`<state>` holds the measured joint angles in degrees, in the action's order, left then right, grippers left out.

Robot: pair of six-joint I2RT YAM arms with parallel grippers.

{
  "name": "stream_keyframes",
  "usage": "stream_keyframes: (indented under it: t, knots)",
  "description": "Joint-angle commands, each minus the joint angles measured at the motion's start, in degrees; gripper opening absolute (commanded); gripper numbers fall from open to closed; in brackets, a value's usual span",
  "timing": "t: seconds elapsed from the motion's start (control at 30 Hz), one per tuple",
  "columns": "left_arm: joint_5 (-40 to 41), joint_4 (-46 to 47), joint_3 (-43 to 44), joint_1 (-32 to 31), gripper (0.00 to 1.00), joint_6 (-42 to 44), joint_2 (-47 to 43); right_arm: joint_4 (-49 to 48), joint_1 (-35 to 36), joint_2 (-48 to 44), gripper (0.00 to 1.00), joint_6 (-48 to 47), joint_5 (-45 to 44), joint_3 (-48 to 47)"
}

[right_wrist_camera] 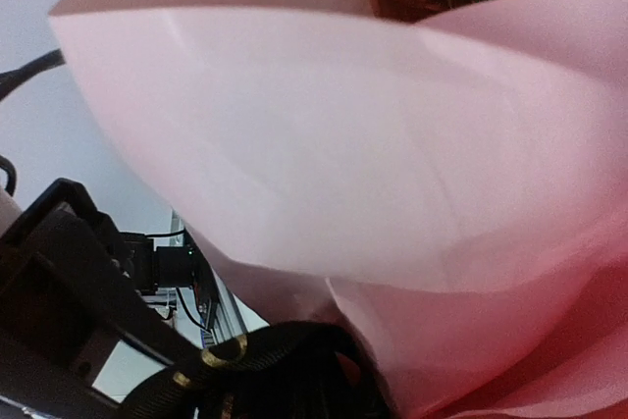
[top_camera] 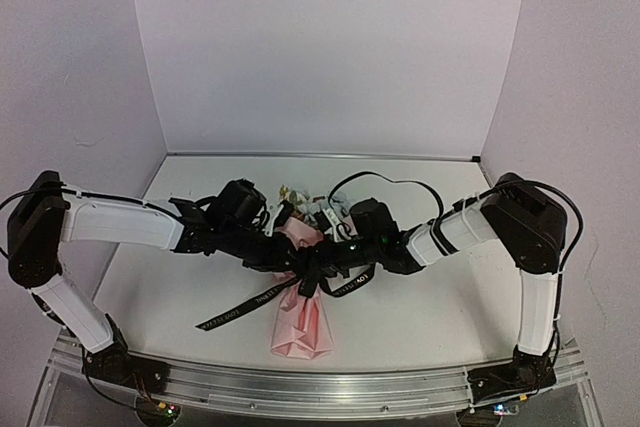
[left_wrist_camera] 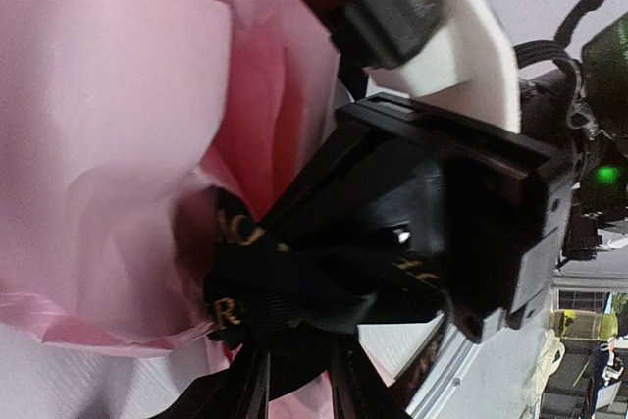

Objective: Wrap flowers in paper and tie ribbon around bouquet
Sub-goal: Cross the ribbon over the folded bouquet.

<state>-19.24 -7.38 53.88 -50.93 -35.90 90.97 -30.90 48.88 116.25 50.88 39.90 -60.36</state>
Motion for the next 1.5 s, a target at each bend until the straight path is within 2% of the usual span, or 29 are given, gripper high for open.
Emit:
stream_keyframes:
  t: [0.0,0.37,1.2,1.47]
  knots:
    - [-3.6,1.7,4.3,-1.0,0.24,1.9,2.5,-1.7,-0.1,-2.5,0.0,-2.1,1.0,1.1]
    - [-7.4,5.3,4.6,-1.7,0.24,1.1,4.9,-1.7,-1.1,0.8,0.0,-0.7,3.2,-2.5]
    - [-0.4,1.2,4.0,0.1,0.32,2.1,-2.9,-1.7,-1.4,2.7,0.0,-0.4,5.6,-4.7]
    - [3.4,1.5,1.7,0.2,0.31,0.7,-5.1,-1.7,-1.4,2.5,0.0,-0.4,5.5,-4.4]
